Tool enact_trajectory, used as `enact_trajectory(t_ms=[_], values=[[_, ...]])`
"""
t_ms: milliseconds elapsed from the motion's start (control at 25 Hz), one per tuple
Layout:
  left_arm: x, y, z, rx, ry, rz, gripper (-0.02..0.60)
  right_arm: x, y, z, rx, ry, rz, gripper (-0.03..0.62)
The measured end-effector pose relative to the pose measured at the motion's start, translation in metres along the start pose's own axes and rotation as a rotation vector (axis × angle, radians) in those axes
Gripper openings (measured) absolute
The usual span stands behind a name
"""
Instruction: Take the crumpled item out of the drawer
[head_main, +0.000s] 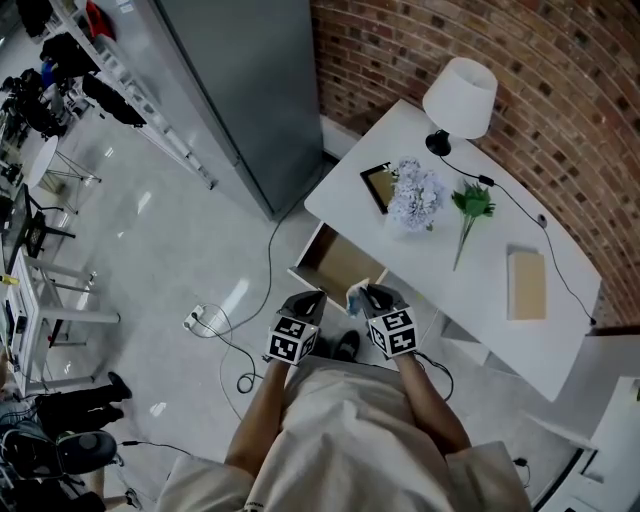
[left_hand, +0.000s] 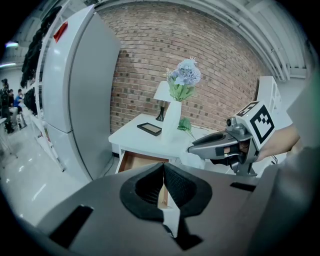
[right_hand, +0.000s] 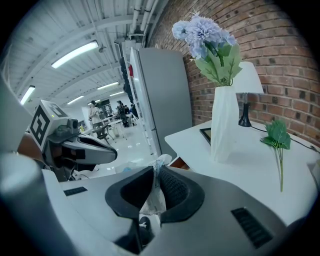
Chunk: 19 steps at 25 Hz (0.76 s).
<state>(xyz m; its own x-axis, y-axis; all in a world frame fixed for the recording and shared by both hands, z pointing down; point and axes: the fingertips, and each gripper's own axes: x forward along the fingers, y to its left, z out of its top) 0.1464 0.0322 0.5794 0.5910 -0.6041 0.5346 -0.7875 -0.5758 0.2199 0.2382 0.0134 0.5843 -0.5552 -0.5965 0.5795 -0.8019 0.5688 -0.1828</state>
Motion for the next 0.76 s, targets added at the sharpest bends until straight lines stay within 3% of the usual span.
enact_trajectory(t_ms=[760], values=[[0.0012,-0.0061,-0.0013,0.003,0.003,-0.009,0.017,-0.0043,-0.0036,-0.0036,-0.001,0.001,-0.018,0.067]])
